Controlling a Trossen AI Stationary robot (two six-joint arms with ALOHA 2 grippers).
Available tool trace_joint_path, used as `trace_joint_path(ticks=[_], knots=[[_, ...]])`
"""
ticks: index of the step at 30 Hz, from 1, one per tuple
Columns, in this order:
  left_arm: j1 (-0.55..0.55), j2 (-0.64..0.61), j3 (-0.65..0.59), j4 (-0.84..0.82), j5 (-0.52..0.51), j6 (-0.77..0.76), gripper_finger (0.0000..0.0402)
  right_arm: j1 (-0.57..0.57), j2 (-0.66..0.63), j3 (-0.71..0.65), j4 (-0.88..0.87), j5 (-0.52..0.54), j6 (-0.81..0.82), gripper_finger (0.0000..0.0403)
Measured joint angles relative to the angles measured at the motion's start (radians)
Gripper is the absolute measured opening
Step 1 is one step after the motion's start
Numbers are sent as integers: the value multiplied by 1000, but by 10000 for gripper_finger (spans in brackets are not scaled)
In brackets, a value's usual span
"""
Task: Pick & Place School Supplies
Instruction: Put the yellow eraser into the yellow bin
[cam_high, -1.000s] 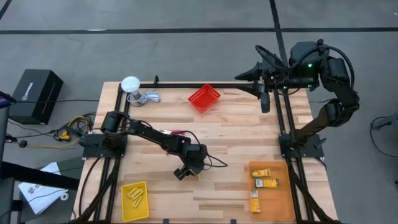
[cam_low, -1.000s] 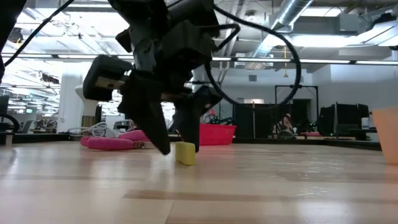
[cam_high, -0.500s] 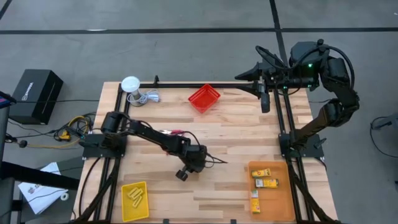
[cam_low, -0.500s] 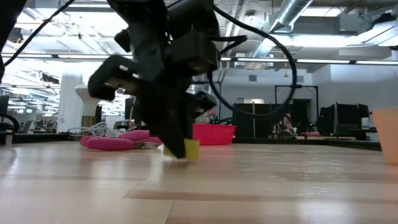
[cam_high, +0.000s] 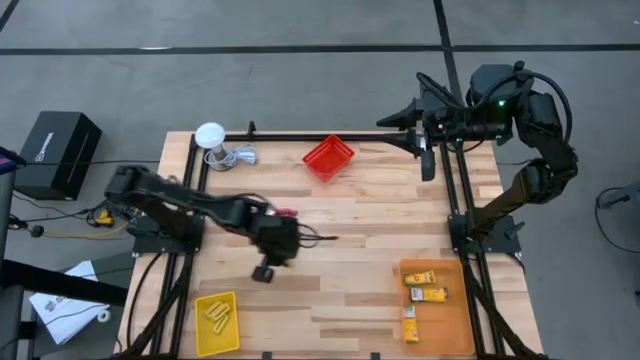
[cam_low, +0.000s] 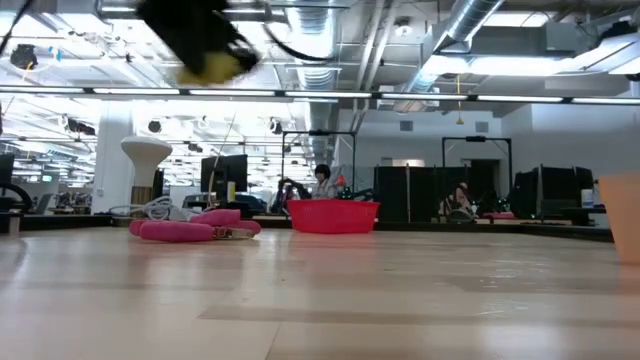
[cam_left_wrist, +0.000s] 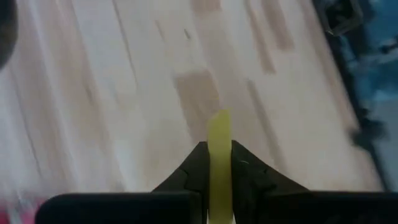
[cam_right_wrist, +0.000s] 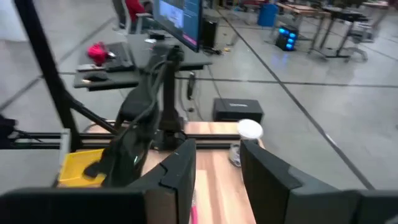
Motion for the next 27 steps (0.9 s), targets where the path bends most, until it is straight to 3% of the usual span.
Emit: trace_joint_path(ticks=[4,8,16,20,27], knots=[[-76,-143,-75,-96,10,-187,27,0,0,0,17,-34,-1,116],[-224,-258,-192,-89,19,-465,27,16,0,0,17,-36,0,116],[-592,-289,-287,3,-26,-926,27,64,0,0,43,-35,7,116],[-676,-256,-320,39,-74,-1043,27,78,0,0,66,-33,12,116],[-695,-157,-410,242,-81,-1078,27,78,0,0,67,-32,61,116]])
